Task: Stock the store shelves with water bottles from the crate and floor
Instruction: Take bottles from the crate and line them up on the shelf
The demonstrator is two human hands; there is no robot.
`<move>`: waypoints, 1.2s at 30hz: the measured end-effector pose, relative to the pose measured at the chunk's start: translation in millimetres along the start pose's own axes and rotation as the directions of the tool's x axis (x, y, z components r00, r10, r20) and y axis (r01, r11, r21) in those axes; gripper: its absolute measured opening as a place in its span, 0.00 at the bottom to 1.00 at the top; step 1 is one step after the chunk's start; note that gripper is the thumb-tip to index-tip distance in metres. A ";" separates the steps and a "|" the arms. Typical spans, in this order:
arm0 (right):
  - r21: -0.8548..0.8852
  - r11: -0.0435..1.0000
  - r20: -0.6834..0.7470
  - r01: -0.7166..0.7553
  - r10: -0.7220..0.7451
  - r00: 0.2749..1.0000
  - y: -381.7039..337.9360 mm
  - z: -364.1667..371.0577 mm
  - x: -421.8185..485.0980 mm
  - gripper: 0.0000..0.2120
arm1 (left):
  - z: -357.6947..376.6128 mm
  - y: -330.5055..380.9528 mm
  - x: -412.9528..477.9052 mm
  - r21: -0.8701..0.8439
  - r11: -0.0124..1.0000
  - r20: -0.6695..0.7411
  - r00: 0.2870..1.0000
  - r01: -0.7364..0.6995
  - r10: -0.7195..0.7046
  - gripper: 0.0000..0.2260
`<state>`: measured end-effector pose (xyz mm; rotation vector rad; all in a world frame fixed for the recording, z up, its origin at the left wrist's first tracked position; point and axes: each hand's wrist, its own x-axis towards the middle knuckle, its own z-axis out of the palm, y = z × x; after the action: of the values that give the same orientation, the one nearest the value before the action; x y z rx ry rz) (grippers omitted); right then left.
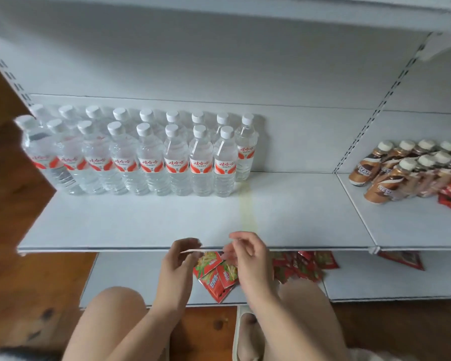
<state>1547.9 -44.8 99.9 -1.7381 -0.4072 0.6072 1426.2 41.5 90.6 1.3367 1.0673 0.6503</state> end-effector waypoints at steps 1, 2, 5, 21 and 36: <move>-0.016 1.000 0.024 -0.023 0.024 0.999 11.3 2.2 -20.0 0.07 | -1.8 -3.0 -15.7 -0.048 0.998 0.002 0.999 0.034 -0.034 0.09; -0.022 0.998 0.064 -0.053 0.054 0.996 24.3 3.7 -36.2 0.06 | -5.8 -7.8 -30.8 -0.079 0.995 0.020 0.998 0.063 -0.062 0.09; -0.216 0.966 0.201 -0.142 0.186 0.962 66.4 6.3 -76.3 0.05 | -30.0 -38.3 -73.8 -0.013 0.985 0.061 0.984 0.170 -0.169 0.07; -0.268 0.963 0.393 0.012 0.098 0.914 40.2 58.8 -164.9 0.08 | -134.3 -42.9 -159.1 0.119 0.980 -0.116 0.982 0.161 -0.147 0.06; -0.213 0.939 0.813 0.272 0.016 0.581 20.0 151.2 -224.7 0.07 | -218.4 -64.0 -227.3 -0.092 0.975 -0.558 0.800 0.203 -0.219 0.07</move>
<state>1276.7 -58.4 95.4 -1.6060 -1.3417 1.2886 1125.5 -71.7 104.1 0.9902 1.6565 0.9187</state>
